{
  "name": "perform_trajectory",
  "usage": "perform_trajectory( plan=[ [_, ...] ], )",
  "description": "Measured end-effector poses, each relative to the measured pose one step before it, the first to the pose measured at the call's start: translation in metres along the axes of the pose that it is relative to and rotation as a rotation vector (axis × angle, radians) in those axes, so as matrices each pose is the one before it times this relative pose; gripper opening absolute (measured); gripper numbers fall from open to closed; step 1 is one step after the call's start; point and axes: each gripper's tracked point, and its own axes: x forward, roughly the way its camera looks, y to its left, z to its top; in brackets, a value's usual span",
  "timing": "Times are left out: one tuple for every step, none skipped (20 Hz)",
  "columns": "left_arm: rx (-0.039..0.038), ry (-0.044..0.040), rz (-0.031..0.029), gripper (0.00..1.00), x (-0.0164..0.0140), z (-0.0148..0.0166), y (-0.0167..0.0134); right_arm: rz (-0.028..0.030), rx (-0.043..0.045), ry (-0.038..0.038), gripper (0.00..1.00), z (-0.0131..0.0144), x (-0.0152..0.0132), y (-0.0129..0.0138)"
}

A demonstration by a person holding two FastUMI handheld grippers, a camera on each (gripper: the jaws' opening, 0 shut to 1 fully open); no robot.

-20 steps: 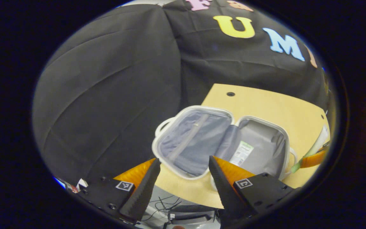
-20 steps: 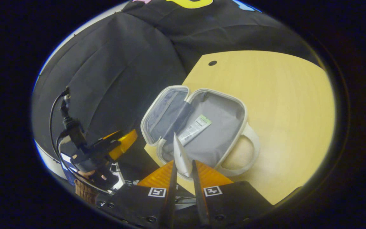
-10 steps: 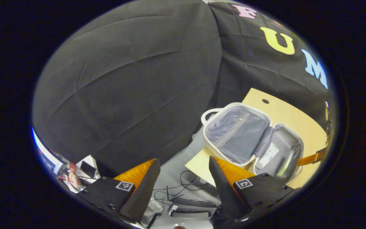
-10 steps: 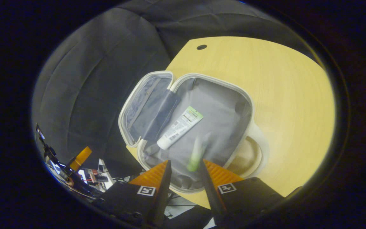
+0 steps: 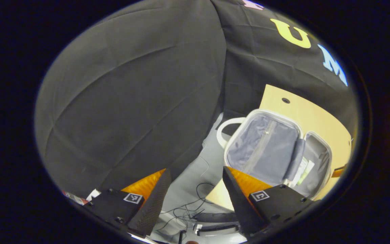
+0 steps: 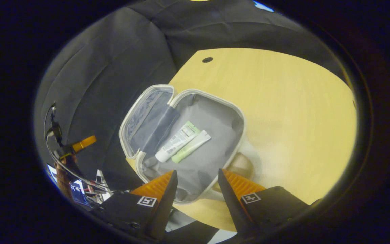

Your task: First open the suitcase, pack the skin care products into it, and then close the suitcase.

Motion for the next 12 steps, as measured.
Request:
perform_trajectory(
  plan=[
    [-0.01008, 0.02402, -0.05493, 1.0, 0.01885, 0.01323, -0.00507, -0.02544, 0.01928, -0.00567, 0.75, -0.00114, -0.00425, -0.01154],
    [-0.01225, 0.02975, -0.04787, 0.99, 0.01779, 0.01148, -0.00603, -0.02224, 0.02947, 0.00033, 0.75, -0.00291, -0.00318, -0.01203],
    [-0.01363, 0.03368, -0.0358, 0.99, 0.02085, 0.00673, 0.00003, -0.01654, 0.03599, 0.00568, 0.75, -0.00502, -0.0018, -0.01038],
    [-0.01629, 0.03201, -0.02047, 1.0, 0.02073, 0.00616, 0.00005, -0.01018, 0.04615, 0.00852, 0.75, -0.00479, -0.00169, -0.00909],
    [-0.01963, 0.02993, -0.01171, 1.0, 0.02172, 0.00401, -0.00026, -0.01133, 0.04827, 0.01353, 0.75, -0.00638, -0.00215, -0.00809],
    [-0.025, 0.03136, -0.0033, 1.0, 0.02065, 0.00265, 0.00157, -0.01894, 0.04216, 0.00552, 0.75, -0.00516, -0.00209, -0.01061],
    [-0.0317, 0.03503, -0.00209, 1.0, 0.01772, 0.00055, 0.00395, -0.01563, 0.03423, -0.00516, 0.75, -0.00144, -0.00429, -0.0096],
    [-0.03975, 0.02991, 0.00421, 1.0, 0.01661, 0.00101, 0.00388, -0.00834, 0.03095, -0.00809, 0.75, -0.00029, -0.0047, -0.00775],
    [-0.04874, 0.02063, -0.00316, 1.0, 0.01354, 0.00367, 0.0039, -0.00128, 0.02714, -0.00491, 0.75, -0.00143, -0.00455, -0.00423],
    [-0.05916, 0.00996, -0.01148, 0.99, 0.01391, 0.00287, 0.00265, -0.00189, 0.02195, -0.00132, 0.75, 0.00067, -0.00281, -0.005],
    [-0.06663, 0.01575, -0.01466, 0.96, 0.01165, -0.00188, 0.0009, -0.01135, 0.01789, -0.00075, 0.75, 0.00053, -0.00089, -0.0062],
    [-0.06691, 0.01619, -0.01631, 0.96, 0.01563, -0.00064, 0.00103, -0.01597, 0.01401, -0.0019, 0.75, 0.00212, -0.00028, -0.00687]
  ],
)
